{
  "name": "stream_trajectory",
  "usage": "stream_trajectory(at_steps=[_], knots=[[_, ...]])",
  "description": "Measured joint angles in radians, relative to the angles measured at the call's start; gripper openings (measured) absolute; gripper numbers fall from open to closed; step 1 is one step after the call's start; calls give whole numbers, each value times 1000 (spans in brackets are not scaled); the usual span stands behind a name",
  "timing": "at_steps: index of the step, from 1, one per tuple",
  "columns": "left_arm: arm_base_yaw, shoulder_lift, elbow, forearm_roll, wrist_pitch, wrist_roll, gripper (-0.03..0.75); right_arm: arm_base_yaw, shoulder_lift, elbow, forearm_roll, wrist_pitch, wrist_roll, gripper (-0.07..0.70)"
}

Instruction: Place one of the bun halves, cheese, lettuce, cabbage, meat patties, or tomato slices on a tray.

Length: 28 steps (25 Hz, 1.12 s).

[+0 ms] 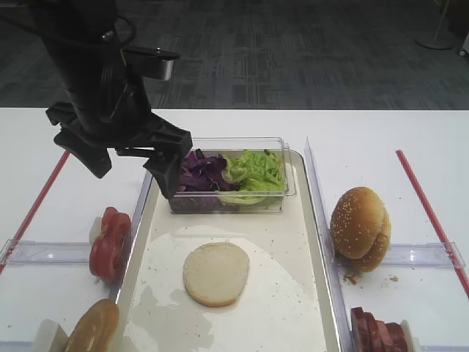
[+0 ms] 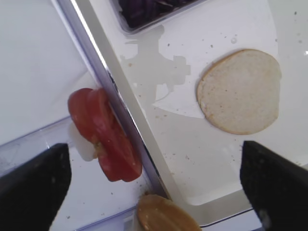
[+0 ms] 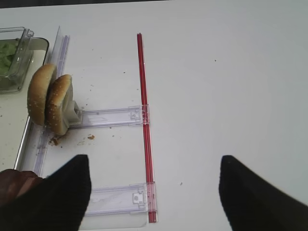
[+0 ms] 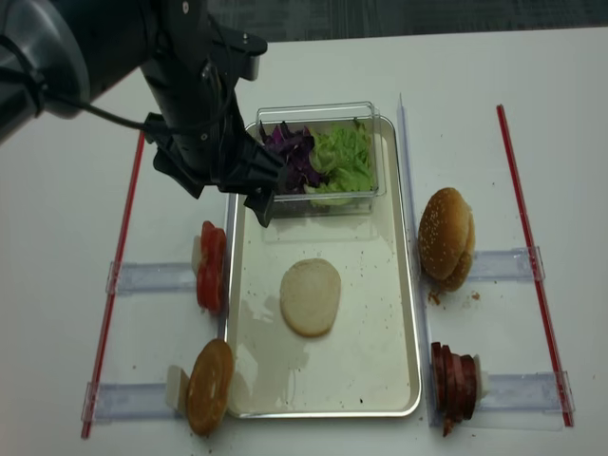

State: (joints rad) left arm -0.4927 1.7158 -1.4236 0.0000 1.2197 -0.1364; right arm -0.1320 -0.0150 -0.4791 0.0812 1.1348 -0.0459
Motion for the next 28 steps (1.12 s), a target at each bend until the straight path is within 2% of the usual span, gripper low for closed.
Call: stream_trajectory(at_steps=[4,17,22,28], knots=[[69,0,0,0,2,0,654,0,0,0,0,0,0,571],[421,0,0,60,2,68,654,0,0,0,0,0,2,571],[469,-2,0,80,2,80,653,0,0,0,0,0,2,571],[477,-11,2,84,2,87,653,0,0,0,0,0,2,571]])
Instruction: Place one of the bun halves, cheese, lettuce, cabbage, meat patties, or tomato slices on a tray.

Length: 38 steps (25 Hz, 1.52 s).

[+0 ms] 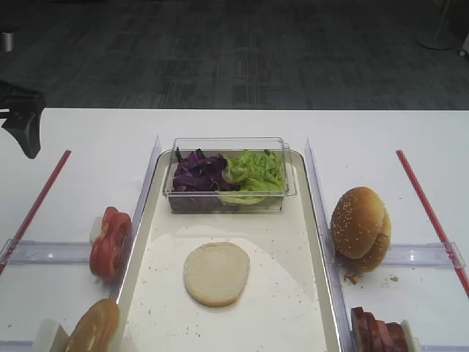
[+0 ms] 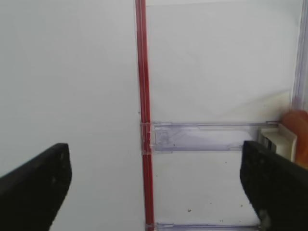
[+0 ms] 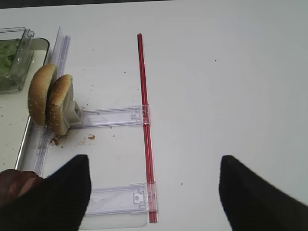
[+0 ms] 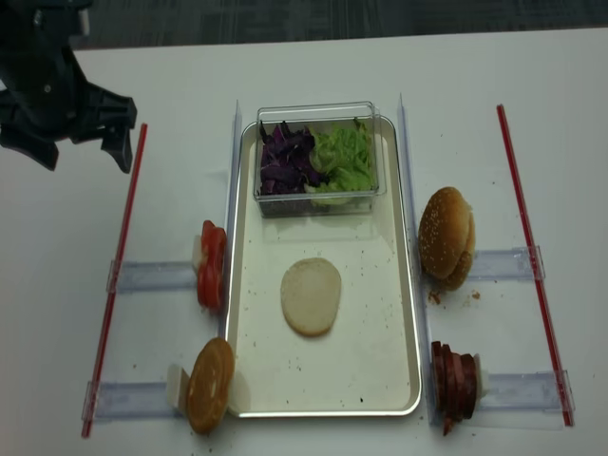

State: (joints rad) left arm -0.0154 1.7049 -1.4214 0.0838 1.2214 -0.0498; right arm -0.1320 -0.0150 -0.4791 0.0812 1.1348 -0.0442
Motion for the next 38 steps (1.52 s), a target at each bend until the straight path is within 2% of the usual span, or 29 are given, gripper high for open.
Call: stream_trajectory(at_steps=[3,9,19,25,29,38], knots=[[0,-47,38,0,0,-4,653,0,0,0,0,0,0,571],[0,-185,195,12,2,-24,653,0,0,0,0,0,0,571],[0,-535,563,12,-58,-46,653,0,0,0,0,0,0,571],[0,-762,740,1,-78,-59,653,0,0,0,0,0,0,571],[0,-923,818,-14,-78,-63,653,0,0,0,0,0,0,571],[0,-1240,913,-16,-38,-63,653,0,0,0,0,0,0,571]])
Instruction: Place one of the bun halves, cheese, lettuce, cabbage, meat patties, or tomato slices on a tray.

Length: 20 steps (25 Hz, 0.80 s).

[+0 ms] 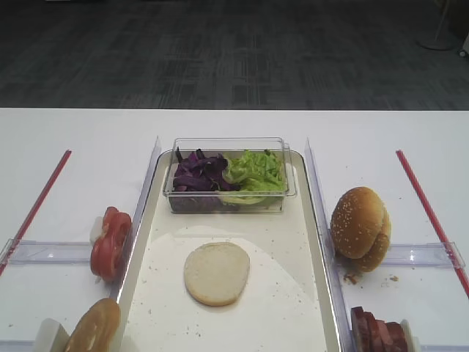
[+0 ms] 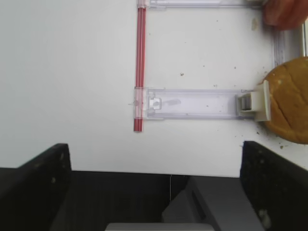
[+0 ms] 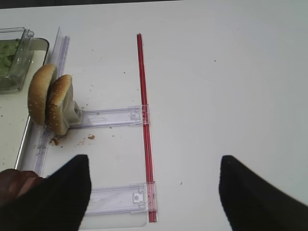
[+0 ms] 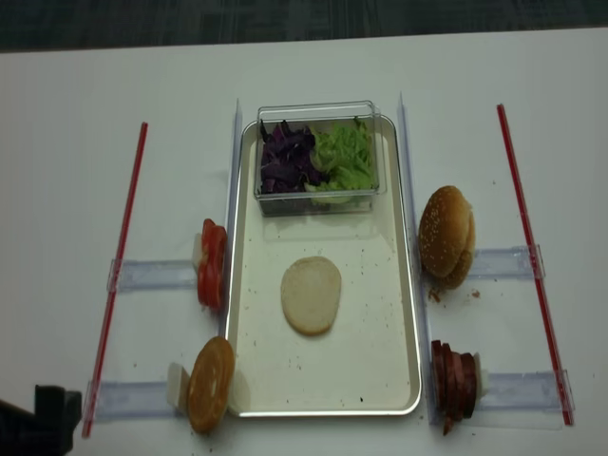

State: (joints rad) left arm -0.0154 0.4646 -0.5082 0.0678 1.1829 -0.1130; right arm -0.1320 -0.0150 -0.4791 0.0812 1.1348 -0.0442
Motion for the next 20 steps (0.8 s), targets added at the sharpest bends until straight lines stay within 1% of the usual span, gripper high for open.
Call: stream_trajectory(at_steps=[9,14,20], knots=[[0,-229,13,-10,0,0,653,0,0,0,0,0,2,571],[0,-341,16,-30,-2,27,653,0,0,0,0,0,2,571],[0,-408,16,-55,-2,48,653,0,0,0,0,0,2,571]])
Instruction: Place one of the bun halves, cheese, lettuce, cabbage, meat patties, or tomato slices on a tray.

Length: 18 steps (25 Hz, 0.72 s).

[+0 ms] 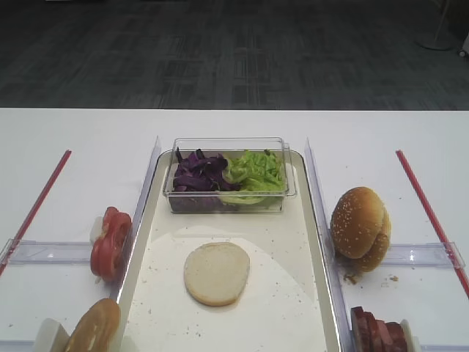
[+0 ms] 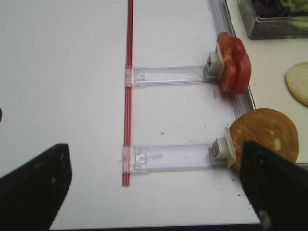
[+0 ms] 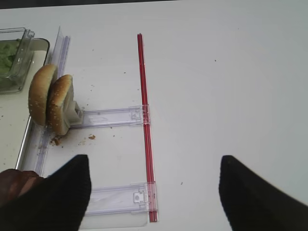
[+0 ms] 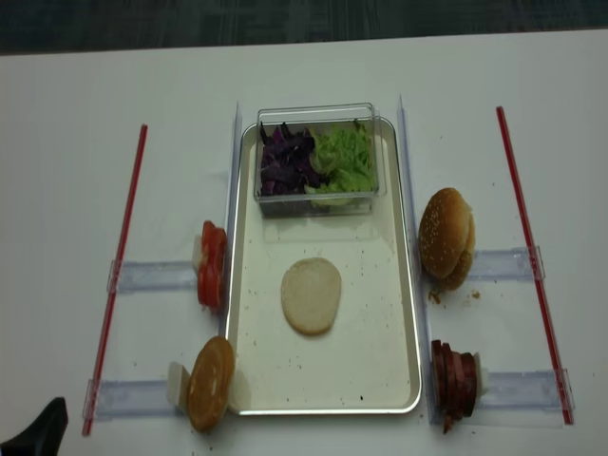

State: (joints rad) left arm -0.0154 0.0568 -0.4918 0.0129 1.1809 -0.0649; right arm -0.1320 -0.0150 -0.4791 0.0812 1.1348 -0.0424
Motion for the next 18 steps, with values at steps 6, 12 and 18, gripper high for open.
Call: stream_trajectory(at_steps=[6,12,18], knots=[[0,-9,0,-18,0,21,653,0,0,0,0,0,2,571],[0,-11,0,-13,0,13,653,0,0,0,0,0,2,571],[0,-11,0,-3,0,-8,653,0,0,0,0,0,2,571]])
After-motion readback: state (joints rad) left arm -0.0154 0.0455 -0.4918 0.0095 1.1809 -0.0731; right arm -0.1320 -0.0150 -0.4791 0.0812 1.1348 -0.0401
